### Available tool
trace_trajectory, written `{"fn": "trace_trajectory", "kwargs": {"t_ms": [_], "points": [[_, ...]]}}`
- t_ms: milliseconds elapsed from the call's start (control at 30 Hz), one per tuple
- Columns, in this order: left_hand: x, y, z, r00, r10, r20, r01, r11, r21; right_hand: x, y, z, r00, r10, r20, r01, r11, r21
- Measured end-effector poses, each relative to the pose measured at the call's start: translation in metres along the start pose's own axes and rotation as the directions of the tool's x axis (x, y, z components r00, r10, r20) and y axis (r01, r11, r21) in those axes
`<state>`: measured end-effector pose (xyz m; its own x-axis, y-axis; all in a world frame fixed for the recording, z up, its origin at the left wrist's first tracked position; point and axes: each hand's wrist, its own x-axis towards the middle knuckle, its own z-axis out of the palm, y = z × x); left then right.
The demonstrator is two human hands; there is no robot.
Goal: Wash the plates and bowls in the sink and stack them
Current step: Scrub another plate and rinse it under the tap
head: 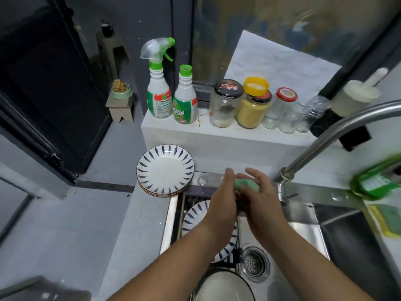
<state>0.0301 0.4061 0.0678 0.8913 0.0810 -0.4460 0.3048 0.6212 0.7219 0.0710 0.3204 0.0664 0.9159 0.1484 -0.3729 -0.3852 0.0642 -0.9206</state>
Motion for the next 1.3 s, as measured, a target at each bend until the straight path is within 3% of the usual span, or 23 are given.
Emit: {"fn": "trace_trajectory", "kwargs": {"t_ms": [100,267,400,467,533,600,667,967,1100,1300], "points": [[-0.014,-0.028,0.04,1.0,-0.031,0.001,0.031,0.991,-0.13,-0.024,-0.013,-0.038,0.998,-0.062,-0.024,0.061,0.997,-0.048],[-0.047,-0.077,0.111,0.999,-0.049,0.015,0.049,0.999,0.02,-0.055,-0.016,-0.109,0.978,-0.193,-0.083,0.169,0.957,-0.237],[-0.067,-0.107,0.152,0.985,-0.131,0.108,0.141,0.986,-0.09,-0.076,-0.017,-0.17,0.958,-0.252,-0.138,0.202,0.933,-0.297],[-0.071,-0.118,0.163,0.977,-0.163,0.134,0.162,0.987,0.023,-0.079,-0.023,-0.201,0.944,-0.288,-0.161,0.212,0.903,-0.374],[-0.072,-0.119,0.17,0.987,-0.131,0.088,0.118,0.982,0.147,-0.077,-0.026,-0.23,0.953,-0.254,-0.166,0.191,0.927,-0.323],[-0.069,-0.121,0.168,0.995,-0.037,-0.093,0.057,0.975,0.215,-0.077,-0.032,-0.253,0.978,-0.158,-0.136,0.135,0.977,-0.166],[-0.075,-0.122,0.171,0.98,0.035,-0.195,0.018,0.965,0.262,-0.076,-0.035,-0.281,0.988,-0.132,-0.074,0.115,0.973,-0.2],[-0.083,-0.136,0.172,0.964,0.01,-0.264,0.069,0.956,0.286,-0.058,-0.031,-0.318,0.987,-0.04,0.156,0.107,0.888,-0.447],[-0.086,-0.145,0.172,0.967,0.011,-0.256,0.066,0.954,0.292,-0.06,-0.029,-0.319,0.988,-0.026,0.15,0.107,0.82,-0.562],[-0.093,-0.152,0.174,0.97,0.008,-0.245,0.064,0.957,0.284,-0.069,-0.022,-0.315,0.997,-0.001,0.079,0.044,0.84,-0.541]]}}
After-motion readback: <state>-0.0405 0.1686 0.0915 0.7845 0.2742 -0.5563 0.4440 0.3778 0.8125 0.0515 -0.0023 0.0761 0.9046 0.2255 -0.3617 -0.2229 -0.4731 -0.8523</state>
